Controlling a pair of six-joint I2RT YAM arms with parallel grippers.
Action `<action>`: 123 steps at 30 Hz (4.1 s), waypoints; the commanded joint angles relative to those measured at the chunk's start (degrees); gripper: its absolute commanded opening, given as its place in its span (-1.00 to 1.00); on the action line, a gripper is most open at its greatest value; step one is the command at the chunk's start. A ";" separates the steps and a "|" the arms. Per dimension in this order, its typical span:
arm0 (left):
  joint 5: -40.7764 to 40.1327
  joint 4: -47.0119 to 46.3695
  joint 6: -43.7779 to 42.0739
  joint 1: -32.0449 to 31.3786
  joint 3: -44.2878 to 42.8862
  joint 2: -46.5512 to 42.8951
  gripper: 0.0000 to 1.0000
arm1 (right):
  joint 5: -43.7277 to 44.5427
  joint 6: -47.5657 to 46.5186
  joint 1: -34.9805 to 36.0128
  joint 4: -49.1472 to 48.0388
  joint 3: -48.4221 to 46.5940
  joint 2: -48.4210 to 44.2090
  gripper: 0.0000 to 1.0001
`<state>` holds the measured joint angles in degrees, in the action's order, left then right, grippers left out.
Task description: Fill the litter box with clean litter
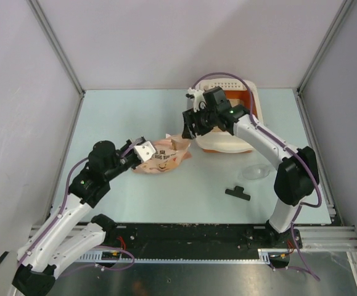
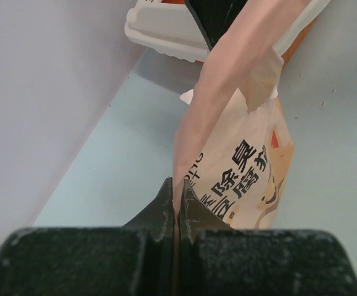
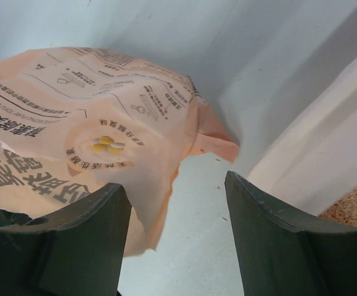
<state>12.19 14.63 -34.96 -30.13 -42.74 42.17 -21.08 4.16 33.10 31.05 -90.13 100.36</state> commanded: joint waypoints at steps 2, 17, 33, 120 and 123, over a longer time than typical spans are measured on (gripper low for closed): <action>2.58 -7.16 -1.07 -0.02 0.03 -1.57 -1.00 | 2.18 -2.05 2.14 3.66 -4.88 0.10 0.26; 8.64 -8.04 8.94 5.16 -11.40 1.59 -1.00 | 0.17 -3.02 4.69 12.90 -16.51 0.02 -1.00; 12.25 -8.04 7.01 6.92 -4.72 3.44 -1.00 | -27.00 -36.67 -11.41 15.62 2.48 -13.60 0.40; 45.99 -22.72 34.25 17.83 -24.41 53.19 -0.93 | -10.82 -27.11 1.26 -25.77 24.21 -14.49 -0.99; 47.66 -22.81 34.52 17.04 -24.76 53.89 -0.93 | -10.82 -26.66 1.26 -25.42 24.30 -14.75 -0.96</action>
<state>54.74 -5.52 -4.69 -11.90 -65.71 95.24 -34.65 -21.54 35.48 7.77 -65.84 87.22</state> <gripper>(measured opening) 0.035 0.012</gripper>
